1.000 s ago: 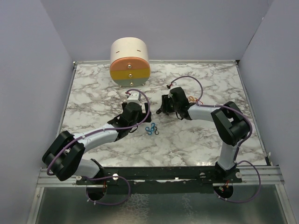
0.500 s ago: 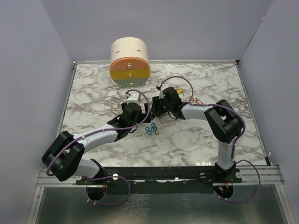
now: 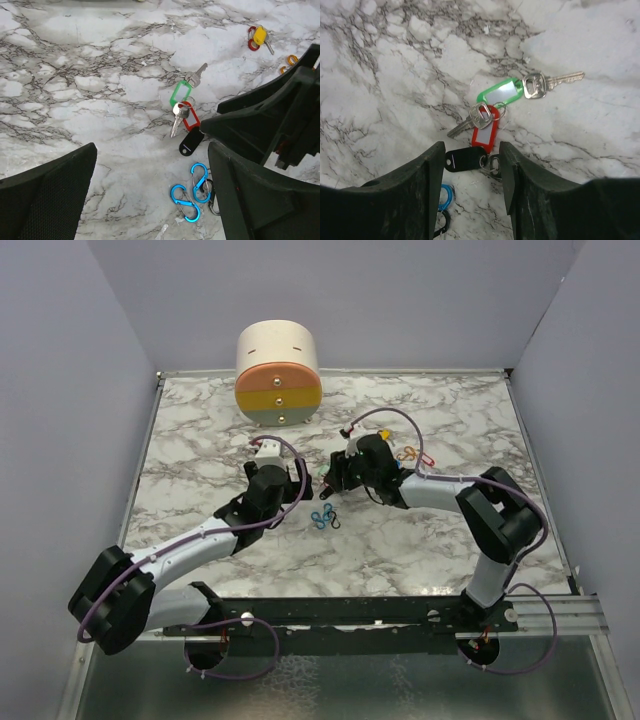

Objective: Put the keys on the keyring

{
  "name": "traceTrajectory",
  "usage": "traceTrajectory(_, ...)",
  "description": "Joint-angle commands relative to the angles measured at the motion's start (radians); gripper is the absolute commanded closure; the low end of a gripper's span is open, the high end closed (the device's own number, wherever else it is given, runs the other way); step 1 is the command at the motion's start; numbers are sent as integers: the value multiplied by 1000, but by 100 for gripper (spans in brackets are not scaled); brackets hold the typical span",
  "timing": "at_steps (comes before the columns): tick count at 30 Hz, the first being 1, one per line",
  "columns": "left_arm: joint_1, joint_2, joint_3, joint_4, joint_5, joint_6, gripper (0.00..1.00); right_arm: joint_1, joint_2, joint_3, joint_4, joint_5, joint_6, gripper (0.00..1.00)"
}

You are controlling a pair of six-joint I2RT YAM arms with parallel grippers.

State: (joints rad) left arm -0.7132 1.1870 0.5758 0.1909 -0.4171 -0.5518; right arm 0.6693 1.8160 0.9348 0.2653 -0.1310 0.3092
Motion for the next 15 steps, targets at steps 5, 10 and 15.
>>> traceTrajectory(5, 4, 38, 5, -28, 10, -5, 6, 3, -102, -14, -16, 90, -59, 52)
traceTrajectory(10, 0, 71, -6, -16, 95, -27, 11, 3, -188, -72, -9, 210, -40, 52)
traceTrajectory(15, -69, 87, -27, -28, 62, -66, 13, 2, -285, -114, -13, 335, -25, 52)
